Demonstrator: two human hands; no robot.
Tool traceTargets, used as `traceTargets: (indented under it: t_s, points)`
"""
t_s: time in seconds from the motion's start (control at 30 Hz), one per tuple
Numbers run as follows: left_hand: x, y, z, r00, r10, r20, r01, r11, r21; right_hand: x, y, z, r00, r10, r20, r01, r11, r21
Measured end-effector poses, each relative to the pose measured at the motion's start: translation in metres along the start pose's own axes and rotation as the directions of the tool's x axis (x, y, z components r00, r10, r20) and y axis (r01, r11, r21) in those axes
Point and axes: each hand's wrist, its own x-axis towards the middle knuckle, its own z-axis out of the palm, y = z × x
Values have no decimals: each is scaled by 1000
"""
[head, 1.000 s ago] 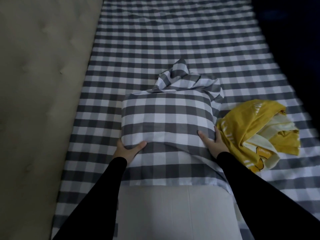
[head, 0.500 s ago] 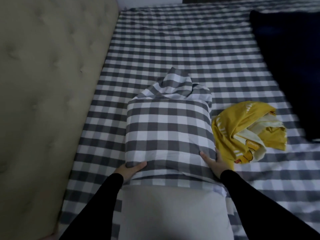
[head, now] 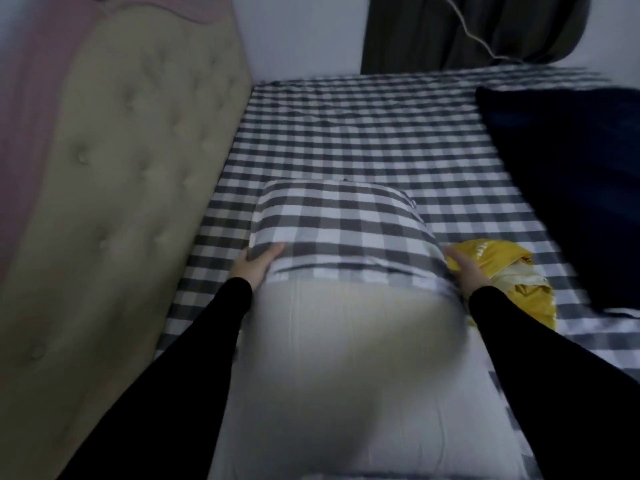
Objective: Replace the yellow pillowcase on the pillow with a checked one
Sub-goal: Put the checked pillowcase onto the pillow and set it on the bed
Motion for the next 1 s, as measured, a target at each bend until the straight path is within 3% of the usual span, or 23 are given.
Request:
traceTargets:
  t_s: [0.07, 0.13, 0.23, 0.3, 0.47, 0.63, 0.87, 1.0]
  points:
    - [12, 20, -8, 999, 9, 40, -9, 1000, -16, 7, -15, -4, 999, -21, -29, 21, 999, 28]
    - [17, 22, -7, 989, -71, 129, 63, 996, 70, 1, -21, 5, 1000, -18, -22, 16, 996, -89]
    - [10, -3, 8, 967, -221, 129, 194, 962, 193, -1, -8, 18, 988, 144, 56, -129, 969, -211]
    - [0, -28, 18, 954, -260, 151, 227, 953, 202, 7, 21, 15, 982, 168, 87, -139, 952, -273]
    - [-13, -72, 35, 987, -158, 28, 155, 983, 98, -10, 55, 10, 995, -8, -102, -33, 922, -386]
    - [-13, -76, 35, 994, -109, 3, 109, 994, 10, -11, 71, -1, 941, -198, -273, 109, 944, -310]
    - [-35, -90, 30, 998, 26, -57, -26, 1000, 10, -28, 86, -12, 926, -265, -271, 135, 899, -416]
    - [-35, -79, 14, 987, 124, -102, -114, 988, 101, -35, 68, -15, 922, -280, -267, 192, 930, -313]
